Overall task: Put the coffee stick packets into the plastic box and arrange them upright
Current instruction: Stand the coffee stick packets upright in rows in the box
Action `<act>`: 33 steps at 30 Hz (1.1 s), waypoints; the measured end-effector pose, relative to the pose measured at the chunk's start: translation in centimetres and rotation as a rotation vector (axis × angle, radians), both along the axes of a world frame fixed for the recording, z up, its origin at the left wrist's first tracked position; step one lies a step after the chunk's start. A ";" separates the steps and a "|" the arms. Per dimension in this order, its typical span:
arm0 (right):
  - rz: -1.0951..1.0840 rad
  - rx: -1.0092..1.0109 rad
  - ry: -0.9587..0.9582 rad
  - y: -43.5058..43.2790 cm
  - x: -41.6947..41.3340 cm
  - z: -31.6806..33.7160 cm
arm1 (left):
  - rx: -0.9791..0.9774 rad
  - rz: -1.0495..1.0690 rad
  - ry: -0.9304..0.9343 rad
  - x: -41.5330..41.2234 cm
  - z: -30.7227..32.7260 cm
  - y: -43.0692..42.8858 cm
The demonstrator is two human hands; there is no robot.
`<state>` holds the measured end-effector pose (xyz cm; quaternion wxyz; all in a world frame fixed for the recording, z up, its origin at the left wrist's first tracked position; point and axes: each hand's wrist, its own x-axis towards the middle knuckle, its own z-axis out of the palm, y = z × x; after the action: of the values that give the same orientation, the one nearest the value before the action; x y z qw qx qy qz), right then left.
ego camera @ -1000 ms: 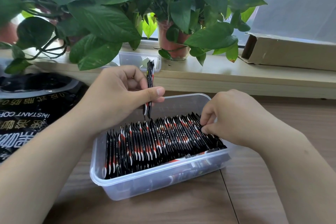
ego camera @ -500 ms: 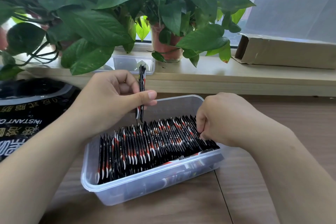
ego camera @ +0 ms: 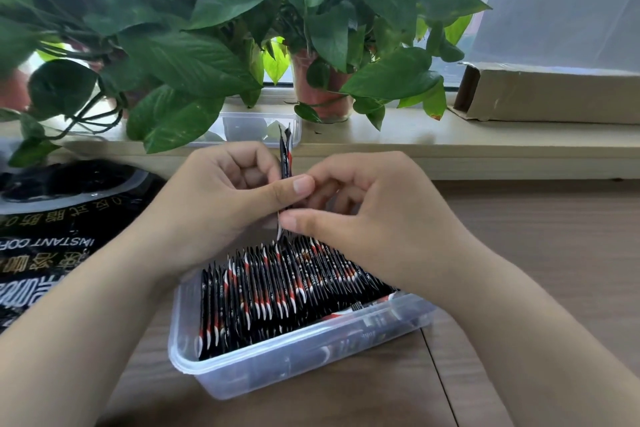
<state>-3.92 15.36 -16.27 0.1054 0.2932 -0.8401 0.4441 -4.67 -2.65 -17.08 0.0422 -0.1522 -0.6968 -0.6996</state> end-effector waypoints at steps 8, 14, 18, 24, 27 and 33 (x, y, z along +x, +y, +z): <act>0.043 -0.196 -0.209 0.2 -0.4 -0.1 | -0.009 -0.046 -0.044 0.2 0.3 0.2; 0.031 -0.210 -0.232 0.3 -0.1 0.1 | -0.032 -0.057 -0.060 0.0 0.0 -0.1; 0.023 -0.253 -0.285 0.4 -0.1 0.2 | -0.030 -0.085 -0.076 0.1 0.0 0.2; -0.052 -0.238 -0.308 0.9 -0.4 0.2 | -0.032 -0.064 -0.047 0.1 -0.1 0.3; -0.230 -0.149 -0.226 1.8 -0.7 0.5 | -0.012 0.004 0.011 -0.1 -0.1 0.2; -0.503 0.102 -0.138 5.9 -1.7 1.4 | -0.190 0.266 0.224 -1.0 -0.4 -0.9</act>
<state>-5.65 21.30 -14.90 0.1402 0.0492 -0.9130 0.3800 -5.64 -3.58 -17.52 0.1970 -0.1391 -0.7646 -0.5977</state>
